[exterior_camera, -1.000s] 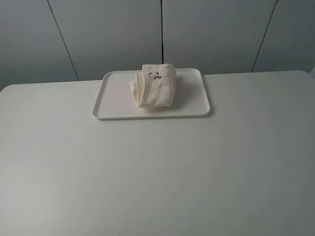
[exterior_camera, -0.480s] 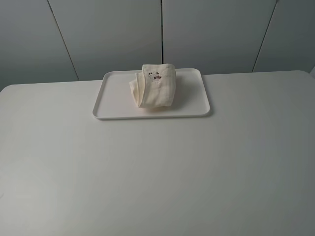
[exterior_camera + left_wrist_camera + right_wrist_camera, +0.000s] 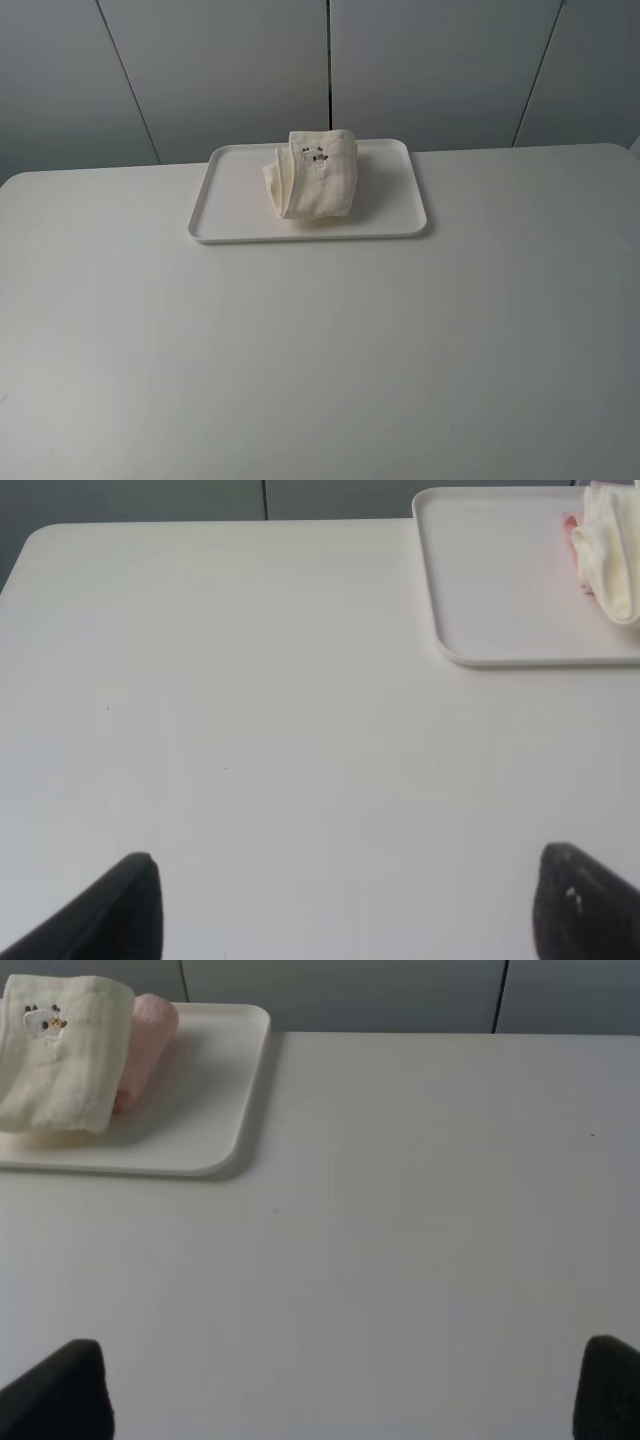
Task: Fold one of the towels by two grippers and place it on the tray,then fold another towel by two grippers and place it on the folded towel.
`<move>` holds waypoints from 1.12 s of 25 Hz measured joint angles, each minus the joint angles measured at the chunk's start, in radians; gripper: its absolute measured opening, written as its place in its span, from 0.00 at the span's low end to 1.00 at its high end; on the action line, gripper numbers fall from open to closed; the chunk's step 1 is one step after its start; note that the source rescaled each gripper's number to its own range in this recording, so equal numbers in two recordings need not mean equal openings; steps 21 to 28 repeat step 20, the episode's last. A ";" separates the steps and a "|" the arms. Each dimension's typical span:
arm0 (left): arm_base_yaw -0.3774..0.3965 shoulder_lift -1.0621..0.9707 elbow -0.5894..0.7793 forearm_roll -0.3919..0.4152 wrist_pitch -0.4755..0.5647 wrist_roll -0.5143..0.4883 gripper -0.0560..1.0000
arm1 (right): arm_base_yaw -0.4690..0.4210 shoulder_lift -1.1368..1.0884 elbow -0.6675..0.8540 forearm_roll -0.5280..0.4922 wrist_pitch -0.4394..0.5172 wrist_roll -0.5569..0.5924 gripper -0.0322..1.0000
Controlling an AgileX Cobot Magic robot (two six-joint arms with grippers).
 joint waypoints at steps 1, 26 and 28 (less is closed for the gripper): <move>0.000 0.000 0.000 0.000 0.000 0.000 0.96 | 0.000 0.000 0.000 0.000 0.000 0.000 1.00; 0.000 0.000 0.000 0.000 0.000 0.000 0.96 | 0.000 0.000 0.000 0.000 0.000 0.000 1.00; 0.000 0.000 0.000 0.000 0.000 0.000 0.96 | 0.000 0.000 0.000 0.000 0.000 0.000 1.00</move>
